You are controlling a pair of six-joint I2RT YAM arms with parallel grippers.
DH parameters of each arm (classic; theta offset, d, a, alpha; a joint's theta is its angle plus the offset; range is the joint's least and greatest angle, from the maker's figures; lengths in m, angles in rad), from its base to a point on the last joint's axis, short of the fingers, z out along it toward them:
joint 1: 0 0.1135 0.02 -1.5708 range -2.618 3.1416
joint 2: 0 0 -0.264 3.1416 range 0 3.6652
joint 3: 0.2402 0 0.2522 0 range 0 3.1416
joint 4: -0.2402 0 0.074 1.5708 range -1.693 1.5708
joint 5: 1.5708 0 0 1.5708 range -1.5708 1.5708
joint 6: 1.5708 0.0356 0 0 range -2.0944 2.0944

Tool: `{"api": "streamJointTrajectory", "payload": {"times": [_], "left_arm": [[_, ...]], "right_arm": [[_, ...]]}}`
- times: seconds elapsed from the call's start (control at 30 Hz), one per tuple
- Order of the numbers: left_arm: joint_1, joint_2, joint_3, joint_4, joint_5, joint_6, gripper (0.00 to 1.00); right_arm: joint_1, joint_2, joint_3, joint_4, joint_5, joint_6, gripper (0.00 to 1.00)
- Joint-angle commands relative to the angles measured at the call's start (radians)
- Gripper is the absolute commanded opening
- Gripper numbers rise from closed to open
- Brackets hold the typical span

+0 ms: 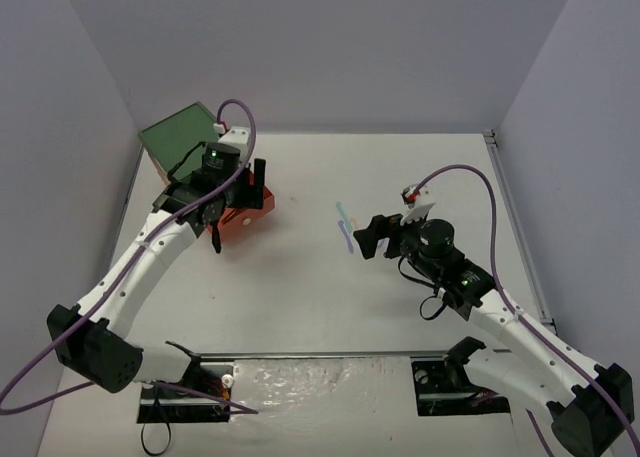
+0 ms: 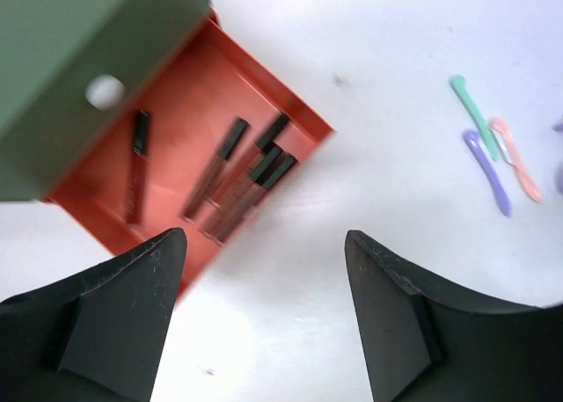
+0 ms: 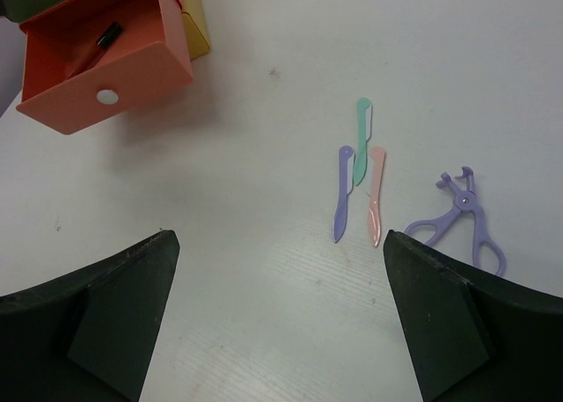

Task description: Organize the makeup

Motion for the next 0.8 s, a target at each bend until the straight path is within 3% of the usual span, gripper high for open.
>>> {"api": "streamJointTrajectory", "payload": {"times": [0.0, 0.2, 0.57, 0.77], "left_arm": [[-0.128, 0.023, -0.071, -0.007, -0.139, -0.306, 0.76], [-0.145, 0.083, -0.18, 0.073, -0.235, -0.438, 0.86], [-0.137, 0.209, -0.152, 0.138, -0.428, -0.472, 0.87], [-0.113, 0.231, -0.127, 0.156, -0.454, -0.46, 0.87]], "right_arm": [[-0.008, -0.024, 0.003, 0.042, 0.004, -0.01, 1.0], [-0.01, -0.052, -0.011, 0.041, 0.007, -0.005, 1.0], [-0.011, -0.12, -0.053, 0.04, 0.015, 0.004, 1.0], [-0.015, -0.136, -0.062, 0.04, 0.025, 0.001, 1.0]]}}
